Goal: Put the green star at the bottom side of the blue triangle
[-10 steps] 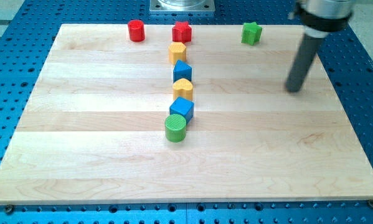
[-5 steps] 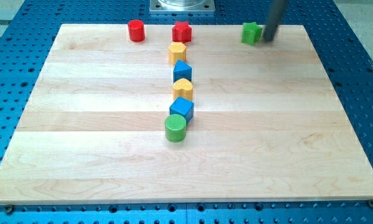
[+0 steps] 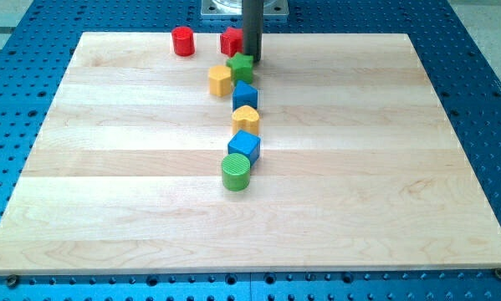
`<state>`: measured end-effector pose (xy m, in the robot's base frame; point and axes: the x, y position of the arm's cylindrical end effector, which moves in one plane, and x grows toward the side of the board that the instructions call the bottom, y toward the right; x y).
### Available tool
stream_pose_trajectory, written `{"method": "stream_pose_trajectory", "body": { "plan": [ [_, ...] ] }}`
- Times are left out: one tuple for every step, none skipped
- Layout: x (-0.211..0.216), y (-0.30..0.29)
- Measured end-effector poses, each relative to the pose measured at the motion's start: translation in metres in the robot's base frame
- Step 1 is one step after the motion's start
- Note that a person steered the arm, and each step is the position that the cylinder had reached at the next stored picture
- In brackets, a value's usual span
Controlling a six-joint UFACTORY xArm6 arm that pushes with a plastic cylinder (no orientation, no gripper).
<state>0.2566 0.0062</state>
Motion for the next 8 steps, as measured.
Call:
{"method": "stream_pose_trajectory", "body": {
  "plan": [
    [0.005, -0.008],
    [0.042, -0.053],
    [0.081, -0.061],
    [0.113, -0.062],
    [0.135, -0.057],
    [0.136, -0.040],
    [0.126, 0.009],
    [0.096, 0.045]
  ]
}}
